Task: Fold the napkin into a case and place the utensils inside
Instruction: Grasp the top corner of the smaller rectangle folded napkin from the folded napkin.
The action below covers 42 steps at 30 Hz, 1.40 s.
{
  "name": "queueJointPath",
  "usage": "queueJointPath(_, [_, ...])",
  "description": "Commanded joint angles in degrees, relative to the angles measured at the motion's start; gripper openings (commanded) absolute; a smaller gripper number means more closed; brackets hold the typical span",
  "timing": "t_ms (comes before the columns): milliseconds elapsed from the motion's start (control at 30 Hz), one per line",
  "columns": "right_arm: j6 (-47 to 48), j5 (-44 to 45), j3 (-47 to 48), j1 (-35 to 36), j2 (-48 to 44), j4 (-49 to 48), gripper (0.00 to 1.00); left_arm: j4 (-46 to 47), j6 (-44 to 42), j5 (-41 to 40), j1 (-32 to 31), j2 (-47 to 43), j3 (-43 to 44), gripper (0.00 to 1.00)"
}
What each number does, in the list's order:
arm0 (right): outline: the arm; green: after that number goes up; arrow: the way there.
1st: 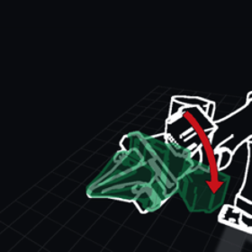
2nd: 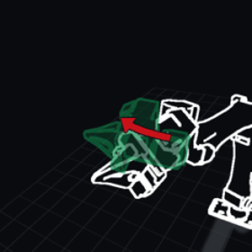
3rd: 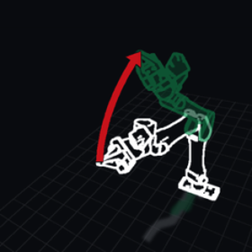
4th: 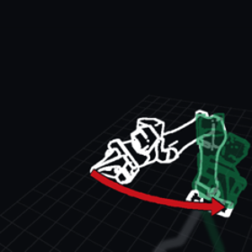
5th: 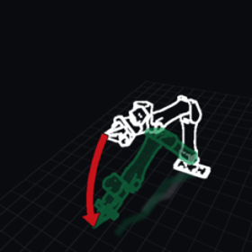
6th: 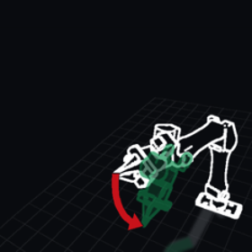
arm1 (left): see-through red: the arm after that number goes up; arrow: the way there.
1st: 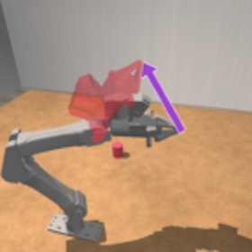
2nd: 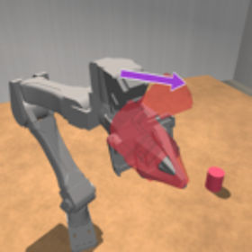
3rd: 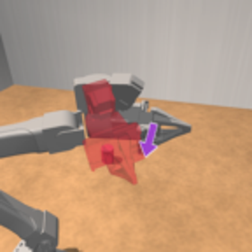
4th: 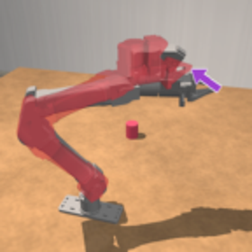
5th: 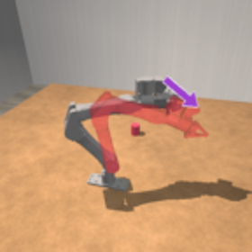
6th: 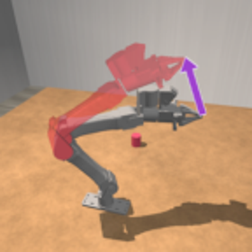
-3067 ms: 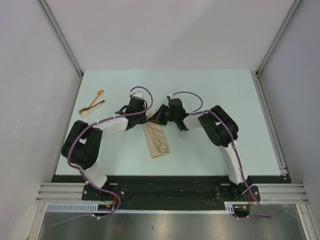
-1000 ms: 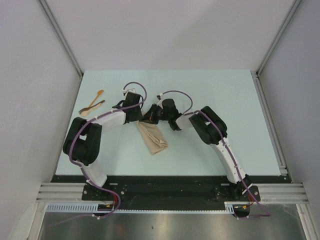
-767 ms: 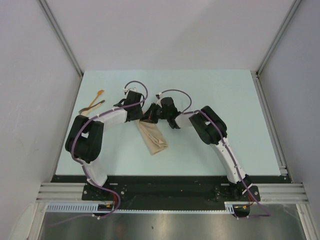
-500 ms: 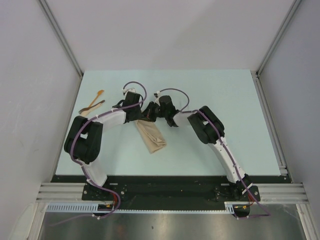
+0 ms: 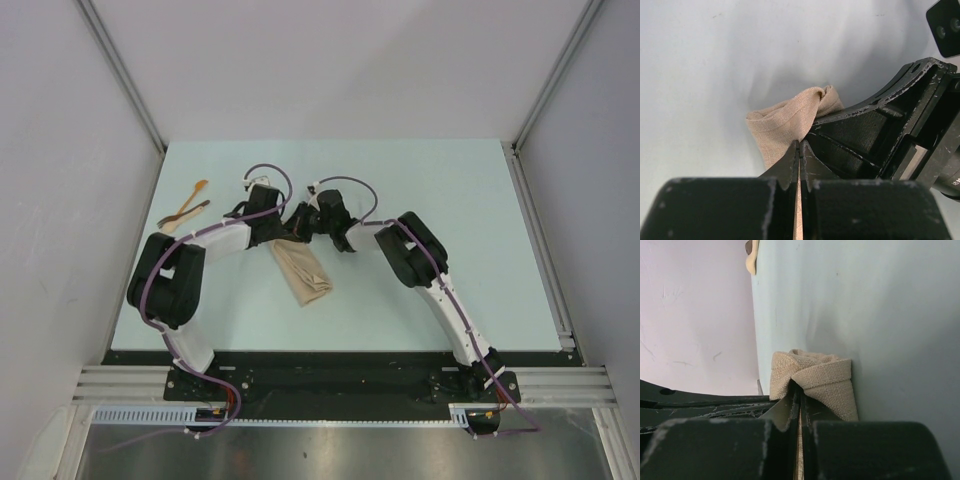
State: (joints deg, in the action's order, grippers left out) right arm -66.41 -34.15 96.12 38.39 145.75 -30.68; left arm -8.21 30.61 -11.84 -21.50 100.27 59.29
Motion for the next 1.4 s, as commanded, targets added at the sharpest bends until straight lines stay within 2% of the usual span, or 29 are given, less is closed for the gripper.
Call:
queueJointPath(0, [5.06,-0.74,2.51,1.95,0.24,-0.79,0.0,-1.37,0.94,2.34,0.22,-1.57,-0.4,0.0])
queueJointPath(67, [5.76,-0.74,-2.48,2.39,-1.43,-2.36,0.0,-1.9,0.59,2.26,0.58,-1.22,0.74,0.0])
queueJointPath(200, [6.12,-0.57,-6.64,3.27,-3.46,-5.17,0.0,-1.81,0.59,3.31,0.93,-0.34,1.36,0.0])
queueJointPath(333, [5.06,-1.53,-2.96,2.57,-2.49,-4.75,0.0,0.03,2.26,4.36,0.93,-1.21,-2.06,0.0])
queueJointPath(533, [6.39,-2.31,8.19,1.6,1.19,3.16,0.0,0.65,2.44,3.75,0.93,-4.02,-4.79,0.01])
queueJointPath(667, [5.77,-2.41,9.97,1.77,2.43,3.6,0.0,-0.14,1.91,2.08,0.93,-5.35,-4.27,0.07])
queueJointPath(900, [8.05,-3.11,9.71,2.21,1.82,6.5,0.0,-1.55,1.91,3.13,1.11,-3.59,-0.84,0.05])
queueJointPath(967, [9.8,-1.63,7.6,2.13,0.77,7.82,0.0,-2.25,2.43,2.35,1.11,-2.89,-0.58,0.12])
queueJointPath(1000, [10.42,-1.45,6.81,1.95,-0.28,8.17,0.0,-2.6,3.13,1.91,1.19,-2.89,-0.58,0.17])
queueJointPath(1033, [10.51,-1.62,6.02,1.86,-0.73,7.39,0.0,-2.6,3.4,1.56,1.28,-3.15,-0.92,0.27])
queueJointPath(1100, [9.55,-2.41,3.56,1.16,-1.61,6.07,0.0,-2.17,4.01,0.59,1.46,-5.42,-2.5,0.35])
queueJointPath(1200, [8.85,-3.46,1.27,0.46,-3.54,4.93,0.0,-1.73,5.16,-0.29,1.9,-9.54,-5.4,0.36])
queueJointPath(1367, [7.88,-4.78,-0.4,0.28,-6.0,4.57,0.02,0.99,8.49,-0.56,2.86,-15.71,-11.28,0.28])
